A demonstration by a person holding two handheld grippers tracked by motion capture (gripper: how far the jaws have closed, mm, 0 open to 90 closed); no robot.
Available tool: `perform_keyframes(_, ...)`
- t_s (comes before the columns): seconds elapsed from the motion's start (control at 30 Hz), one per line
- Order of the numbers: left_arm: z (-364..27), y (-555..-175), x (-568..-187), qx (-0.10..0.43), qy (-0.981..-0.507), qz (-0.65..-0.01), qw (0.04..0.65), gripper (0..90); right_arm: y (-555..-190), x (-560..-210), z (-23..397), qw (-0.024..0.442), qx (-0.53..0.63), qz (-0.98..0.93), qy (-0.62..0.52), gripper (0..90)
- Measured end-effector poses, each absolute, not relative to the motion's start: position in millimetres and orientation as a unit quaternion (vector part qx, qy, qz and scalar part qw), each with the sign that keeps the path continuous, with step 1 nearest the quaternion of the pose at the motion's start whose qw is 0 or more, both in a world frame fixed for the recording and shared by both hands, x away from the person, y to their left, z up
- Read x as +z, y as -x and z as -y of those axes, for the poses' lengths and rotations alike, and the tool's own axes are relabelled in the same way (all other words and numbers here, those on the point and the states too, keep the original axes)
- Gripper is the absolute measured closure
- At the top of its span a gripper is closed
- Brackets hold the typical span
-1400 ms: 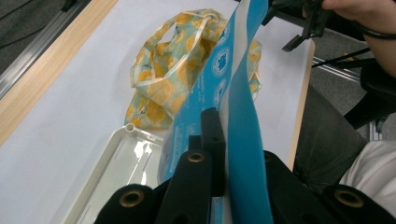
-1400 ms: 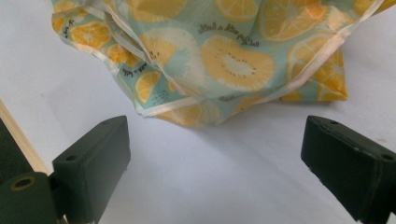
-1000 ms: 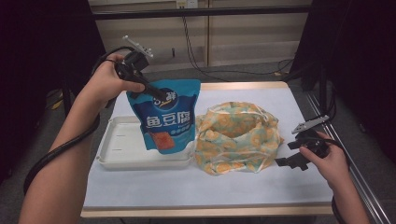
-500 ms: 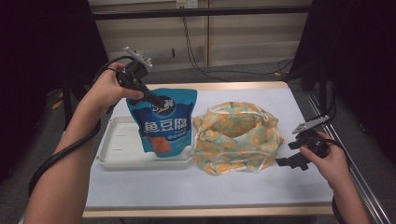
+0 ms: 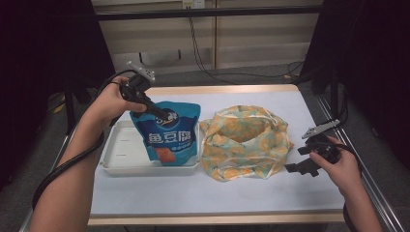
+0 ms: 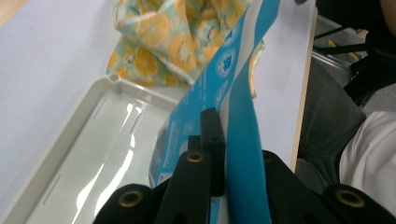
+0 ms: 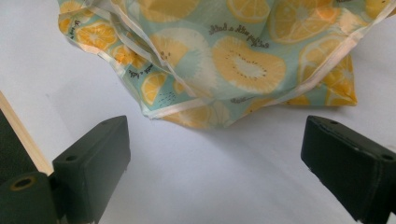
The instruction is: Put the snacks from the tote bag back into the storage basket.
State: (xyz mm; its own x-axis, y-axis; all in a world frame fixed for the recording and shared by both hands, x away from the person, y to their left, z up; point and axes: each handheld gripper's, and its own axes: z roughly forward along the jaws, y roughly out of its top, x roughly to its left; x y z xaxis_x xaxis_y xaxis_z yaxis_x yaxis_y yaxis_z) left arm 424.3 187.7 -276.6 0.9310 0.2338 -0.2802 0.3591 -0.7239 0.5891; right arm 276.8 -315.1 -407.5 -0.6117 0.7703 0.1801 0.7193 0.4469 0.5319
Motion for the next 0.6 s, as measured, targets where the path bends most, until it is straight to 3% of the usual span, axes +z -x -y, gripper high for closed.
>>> perform_keyframes(0.1,-194.4,-423.5,-274.4,-0.102,-0.920,-0.173,0.337,86.1,-277.0,-407.6,314.9,0.046,0.288,-0.851,-0.437,8.2)
perform_keyframes(0.27,-201.8,-417.6,-270.6,-0.064,-0.927,-0.197,0.312,52.2,-276.9,-407.7,314.7,0.045,0.288,-0.851,-0.436,8.2)
perform_keyframes(0.37,-209.2,-412.8,-272.2,-0.044,-0.923,-0.218,0.315,40.5,-276.6,-408.3,315.6,0.046,0.287,-0.853,-0.434,8.2)
perform_keyframes(0.6,-234.1,-401.6,-280.0,-0.006,-0.924,-0.242,0.296,25.4,-275.4,-407.6,317.2,0.048,0.287,-0.849,-0.441,8.2)
